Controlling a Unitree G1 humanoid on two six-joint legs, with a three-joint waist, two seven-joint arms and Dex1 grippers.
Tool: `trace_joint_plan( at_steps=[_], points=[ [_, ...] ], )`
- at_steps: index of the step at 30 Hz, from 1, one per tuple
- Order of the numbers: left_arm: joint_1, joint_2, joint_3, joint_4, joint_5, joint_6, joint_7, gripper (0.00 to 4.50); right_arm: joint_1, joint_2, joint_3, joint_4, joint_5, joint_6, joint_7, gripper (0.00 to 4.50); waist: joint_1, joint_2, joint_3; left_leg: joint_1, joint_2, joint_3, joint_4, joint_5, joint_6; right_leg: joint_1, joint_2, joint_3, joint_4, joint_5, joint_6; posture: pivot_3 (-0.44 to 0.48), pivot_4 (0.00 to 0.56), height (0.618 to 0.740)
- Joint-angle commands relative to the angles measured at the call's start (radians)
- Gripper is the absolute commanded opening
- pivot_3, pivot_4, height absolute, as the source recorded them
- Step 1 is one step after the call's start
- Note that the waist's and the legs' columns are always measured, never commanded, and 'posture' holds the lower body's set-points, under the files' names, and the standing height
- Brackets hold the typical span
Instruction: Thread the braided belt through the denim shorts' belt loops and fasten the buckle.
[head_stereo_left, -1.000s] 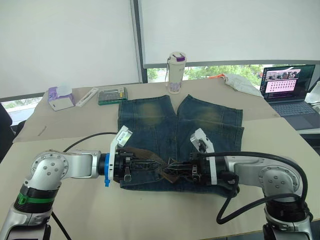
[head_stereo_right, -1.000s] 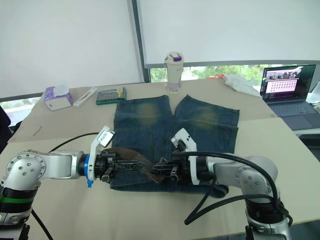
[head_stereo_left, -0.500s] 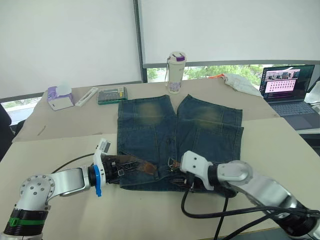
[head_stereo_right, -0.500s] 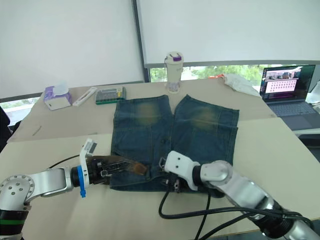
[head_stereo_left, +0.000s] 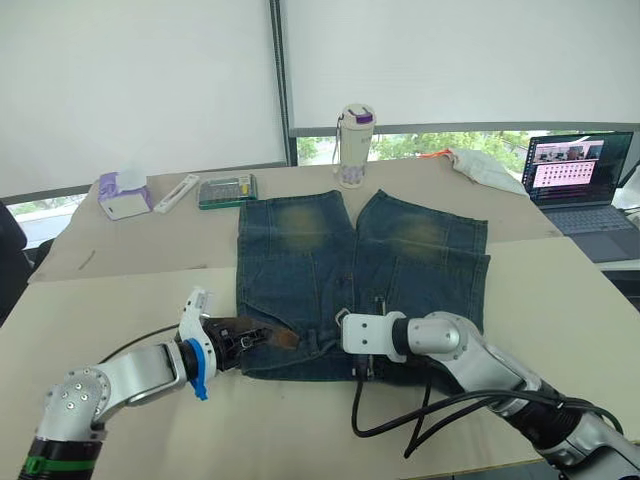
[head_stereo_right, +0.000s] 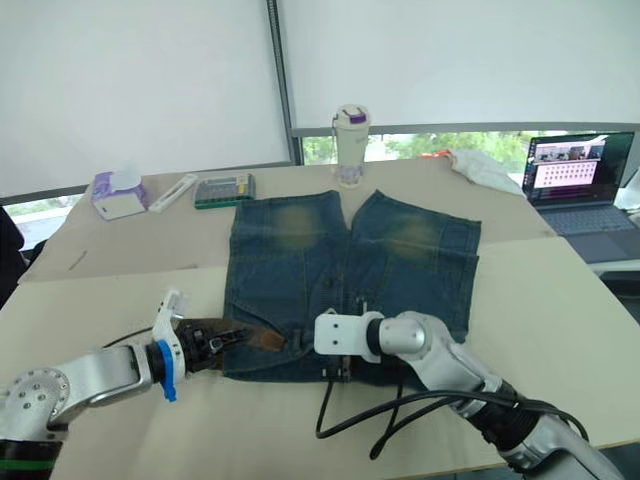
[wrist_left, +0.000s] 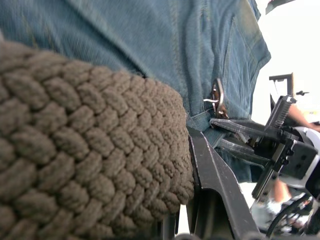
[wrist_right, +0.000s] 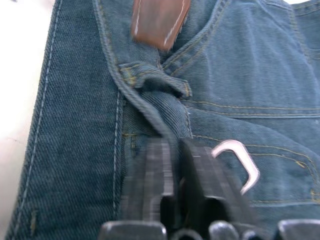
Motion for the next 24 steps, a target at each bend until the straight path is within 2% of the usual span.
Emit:
trace_joint_plan(
  at_steps=[1, 7, 8, 10, 19, 24],
  points=[
    [0.008, -0.039, 0.007, -0.029, -0.015, -0.027, 0.099, 0.0, 0.018, 0.006, -0.065, -0.042, 0.0, 0.014, 0.014, 0.02, 0.001, 0.0, 0.0, 0.0, 0.0, 0.0, 0.0, 0.0, 0.0, 0.0, 0.0, 0.0, 0.0, 0.0, 0.0, 0.0, 0.15, 0.74],
    [0.002, -0.172, 0.016, -0.004, -0.015, -0.024, 0.239, 0.0, 0.045, 0.02, -0.093, -0.071, -0.007, 0.029, 0.031, 0.02, 0.005, 0.0, 0.0, 0.0, 0.0, 0.0, 0.0, 0.0, 0.0, 0.001, 0.0, 0.0, 0.0, 0.0, 0.0, 0.0, 0.15, 0.74],
    [-0.008, -0.229, 0.03, 0.011, -0.015, -0.031, 0.269, 0.0, 0.05, 0.019, -0.094, -0.076, -0.009, 0.029, 0.033, 0.02, 0.007, 0.0, 0.0, 0.0, 0.0, 0.0, 0.0, 0.0, 0.0, 0.001, 0.0, 0.0, 0.0, 0.0, 0.0, 0.0, 0.15, 0.74],
    [-0.023, -0.289, 0.042, 0.036, -0.015, -0.008, 0.286, 0.0, 0.058, 0.019, -0.097, -0.083, -0.014, 0.031, 0.036, 0.02, 0.011, 0.0, 0.0, 0.001, -0.001, 0.0, 0.001, 0.0, 0.0, 0.001, -0.001, 0.0, 0.0, 0.0, 0.0, 0.0, 0.15, 0.74],
    [-0.078, -0.372, 0.068, 0.146, -0.015, 0.088, 0.285, 0.0, 0.098, 0.045, -0.166, -0.124, 0.015, 0.109, 0.041, 0.02, 0.021, 0.0, -0.001, 0.001, -0.001, 0.001, 0.001, 0.0, 0.0, 0.002, 0.0, 0.0, 0.0, 0.0, 0.0, 0.0, 0.15, 0.74],
    [-0.099, -0.359, 0.066, 0.161, -0.015, 0.096, 0.304, 0.0, 0.183, 0.02, -0.381, -0.302, 0.199, 0.334, 0.075, 1.62, 0.03, 0.0, -0.001, 0.0, -0.001, 0.0, 0.002, 0.0, 0.0, 0.002, -0.001, 0.0, 0.0, 0.0, 0.0, 0.0, 0.15, 0.74]
  ],
)
